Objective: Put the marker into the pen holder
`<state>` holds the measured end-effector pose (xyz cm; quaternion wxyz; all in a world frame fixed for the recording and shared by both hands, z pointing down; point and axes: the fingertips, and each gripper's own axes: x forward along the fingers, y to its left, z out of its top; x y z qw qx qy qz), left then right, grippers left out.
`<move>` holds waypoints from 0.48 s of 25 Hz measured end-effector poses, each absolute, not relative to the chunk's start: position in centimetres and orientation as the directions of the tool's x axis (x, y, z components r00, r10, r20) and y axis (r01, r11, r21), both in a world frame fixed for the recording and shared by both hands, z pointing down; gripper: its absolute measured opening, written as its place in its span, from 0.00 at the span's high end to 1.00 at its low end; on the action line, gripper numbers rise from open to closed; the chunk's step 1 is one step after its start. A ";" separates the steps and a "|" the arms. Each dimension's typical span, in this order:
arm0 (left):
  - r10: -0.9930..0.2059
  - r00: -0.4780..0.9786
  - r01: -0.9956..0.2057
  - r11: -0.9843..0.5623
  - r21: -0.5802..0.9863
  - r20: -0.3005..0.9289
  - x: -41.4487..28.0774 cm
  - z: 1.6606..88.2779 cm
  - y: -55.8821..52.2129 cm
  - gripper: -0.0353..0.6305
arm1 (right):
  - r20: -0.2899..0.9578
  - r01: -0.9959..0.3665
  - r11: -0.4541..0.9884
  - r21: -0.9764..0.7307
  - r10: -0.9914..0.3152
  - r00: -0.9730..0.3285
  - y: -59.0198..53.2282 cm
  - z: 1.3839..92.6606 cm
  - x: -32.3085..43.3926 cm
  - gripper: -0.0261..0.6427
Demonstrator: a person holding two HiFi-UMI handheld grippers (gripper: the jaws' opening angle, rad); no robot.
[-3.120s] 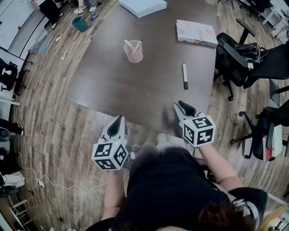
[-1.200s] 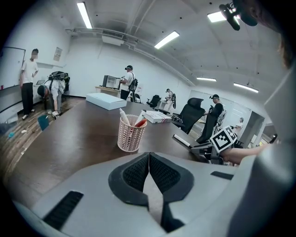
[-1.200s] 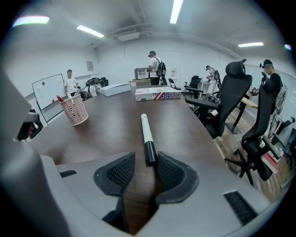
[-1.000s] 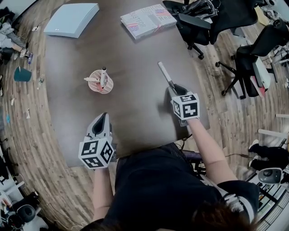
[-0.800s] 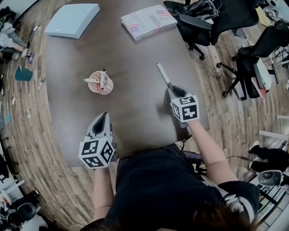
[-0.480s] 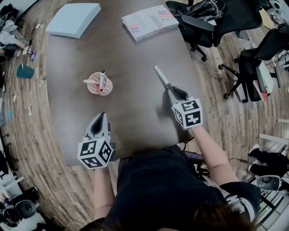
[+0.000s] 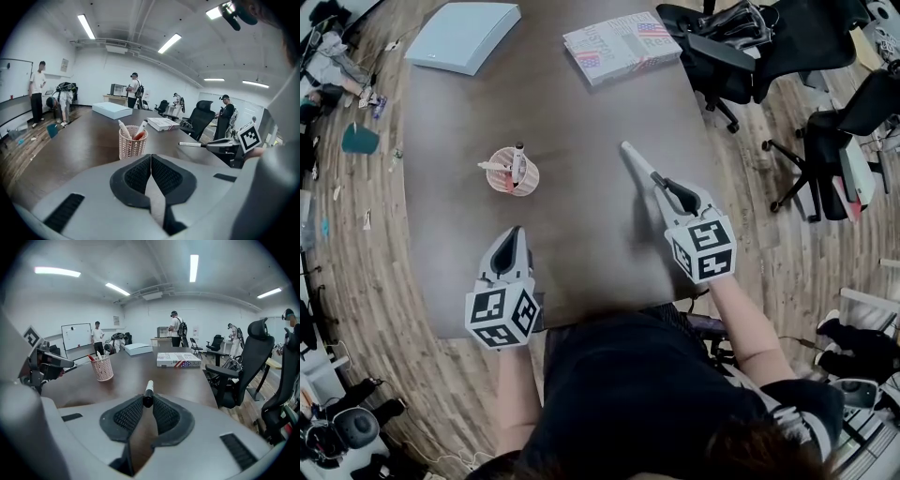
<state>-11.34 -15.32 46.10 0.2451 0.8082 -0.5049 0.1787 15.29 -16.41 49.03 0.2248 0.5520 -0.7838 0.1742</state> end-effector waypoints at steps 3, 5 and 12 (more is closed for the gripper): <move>-0.736 0.440 -0.897 -0.385 0.217 0.514 -12.4 45.5 -15.5 0.91 | 0.527 -0.943 0.332 0.006 -0.803 -0.279 -16.0 47.4 14.3 0.84; -0.731 0.455 -0.889 -0.402 0.218 0.508 -13.2 45.1 -15.6 0.91 | 0.515 -0.946 0.323 0.013 -0.813 -0.271 -15.8 46.3 13.5 0.84; -0.728 0.487 -0.872 -0.438 0.220 0.482 -17.2 43.7 -16.0 0.91 | 0.464 -0.946 0.324 0.005 -0.839 -0.285 -14.6 42.1 8.4 0.84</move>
